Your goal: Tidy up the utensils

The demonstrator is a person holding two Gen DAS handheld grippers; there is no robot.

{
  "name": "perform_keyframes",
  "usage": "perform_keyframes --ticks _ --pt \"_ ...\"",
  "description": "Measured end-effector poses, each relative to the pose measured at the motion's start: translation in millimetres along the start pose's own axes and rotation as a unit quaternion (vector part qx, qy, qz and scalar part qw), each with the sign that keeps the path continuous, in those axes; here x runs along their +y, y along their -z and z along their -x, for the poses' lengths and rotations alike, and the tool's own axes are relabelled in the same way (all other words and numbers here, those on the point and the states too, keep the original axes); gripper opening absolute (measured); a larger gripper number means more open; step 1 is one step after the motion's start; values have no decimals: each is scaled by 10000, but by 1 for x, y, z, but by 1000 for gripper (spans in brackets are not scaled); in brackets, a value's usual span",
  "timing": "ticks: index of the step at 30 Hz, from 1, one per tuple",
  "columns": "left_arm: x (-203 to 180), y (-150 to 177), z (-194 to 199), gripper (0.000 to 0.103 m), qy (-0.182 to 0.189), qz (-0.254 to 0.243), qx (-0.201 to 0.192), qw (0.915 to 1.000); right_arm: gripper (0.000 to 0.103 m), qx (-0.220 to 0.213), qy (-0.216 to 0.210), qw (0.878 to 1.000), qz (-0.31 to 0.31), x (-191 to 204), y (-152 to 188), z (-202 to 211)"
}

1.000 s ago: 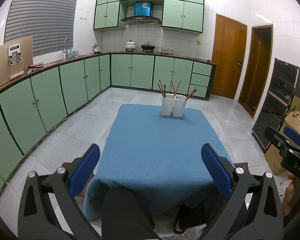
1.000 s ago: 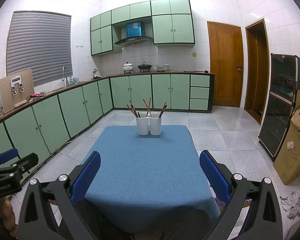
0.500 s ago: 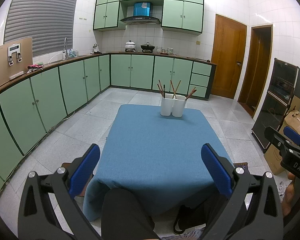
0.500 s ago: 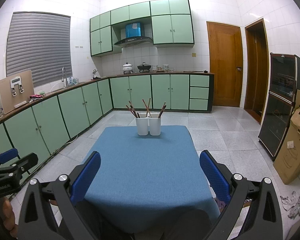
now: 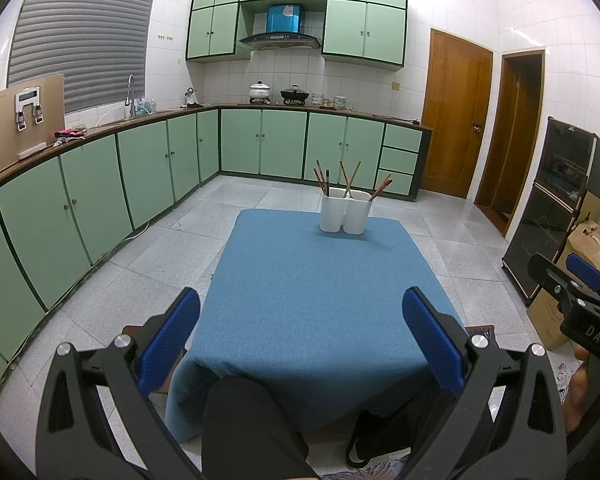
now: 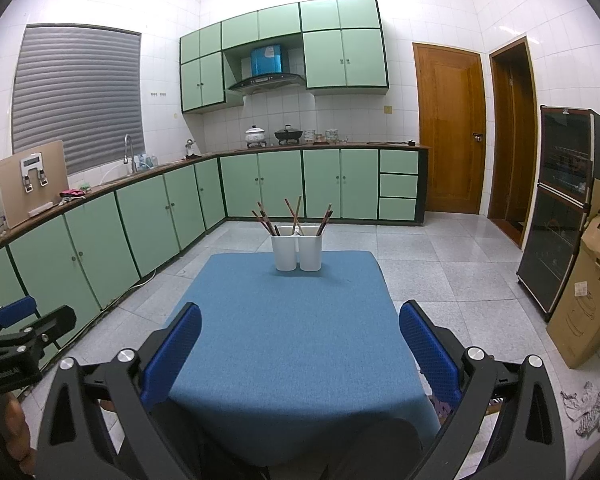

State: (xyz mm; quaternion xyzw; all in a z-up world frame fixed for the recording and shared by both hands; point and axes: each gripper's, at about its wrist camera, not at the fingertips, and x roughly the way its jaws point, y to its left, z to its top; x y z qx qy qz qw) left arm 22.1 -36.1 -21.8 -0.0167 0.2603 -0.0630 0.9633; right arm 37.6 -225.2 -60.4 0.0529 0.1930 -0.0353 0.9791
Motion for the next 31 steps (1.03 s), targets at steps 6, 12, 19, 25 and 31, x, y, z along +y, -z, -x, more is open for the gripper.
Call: perform_keyframes --ticks 6,12,19,25,31 --pt "0 -1 0 98 7 -6 -1 10000 97 0 6 10000 -4 0 0 0" --pt "-1 -1 1 98 3 -3 -8 10000 97 -1 3 10000 -4 0 -1 -1" --pt "-5 -7 3 98 -17 -36 -42 10000 97 -13 7 10000 4 0 -1 0" --pt "-5 -8 4 98 -75 -92 -89 9999 97 4 1 10000 -5 0 0 0" --pt "-2 -11 4 98 -61 -77 -139 9999 97 1 -20 10000 11 2 -1 2"
